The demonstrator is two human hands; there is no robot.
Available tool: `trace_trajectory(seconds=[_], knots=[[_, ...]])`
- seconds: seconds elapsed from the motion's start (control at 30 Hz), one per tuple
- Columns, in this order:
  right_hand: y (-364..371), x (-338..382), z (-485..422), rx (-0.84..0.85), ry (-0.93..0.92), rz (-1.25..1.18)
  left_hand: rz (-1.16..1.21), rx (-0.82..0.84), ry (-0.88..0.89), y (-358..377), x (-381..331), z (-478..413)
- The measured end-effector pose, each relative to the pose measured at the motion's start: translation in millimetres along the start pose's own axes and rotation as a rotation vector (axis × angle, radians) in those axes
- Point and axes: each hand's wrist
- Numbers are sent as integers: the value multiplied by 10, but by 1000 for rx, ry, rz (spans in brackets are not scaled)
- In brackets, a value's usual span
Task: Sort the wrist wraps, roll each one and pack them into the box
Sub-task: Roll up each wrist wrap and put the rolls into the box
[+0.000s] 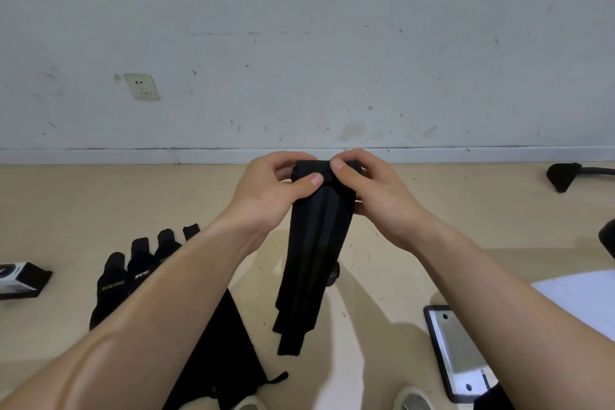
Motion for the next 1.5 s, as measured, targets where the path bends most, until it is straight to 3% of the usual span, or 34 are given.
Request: trace_trajectory(seconds=[0.13,0.27,0.47,0.73,0.93,1.07,1.13,1.23,1.37,1.5], knots=[[10,-16,-14,-2,-84,-30,14,-38,28,25,7,28],[18,-8,-27,-12,-79,-141,-41,19,19,-6,4,32],[8,-12,-18,-50,-94,-120,-125,48,35,41,10,42],[-63,95,39,-3,-164,-7,190,134,-122,99,-73,56],[-2,76,54,-14,-167,32,169,74,-119,52,-32,26],[-21,45,31,43,-3,-87,162,67,-123,-7,-35,4],[-26,42,30,57,57,4,142,54,-117,-40,-30,-10],[-5,17,21,64,8,68,126,23,-102,-67,-14,-18],[5,-5,6,28,-41,-56,172,-62,-137,-48,32,-21],[9,-28,0,18,-53,-113,155,-33,-144,-37,83,-28]])
Point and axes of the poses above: each hand's wrist, its own z-axis away from the middle knuckle, its own y-axis out of the palm, x = y × z, and after that the axes turned 1 degree about -x, right-handed
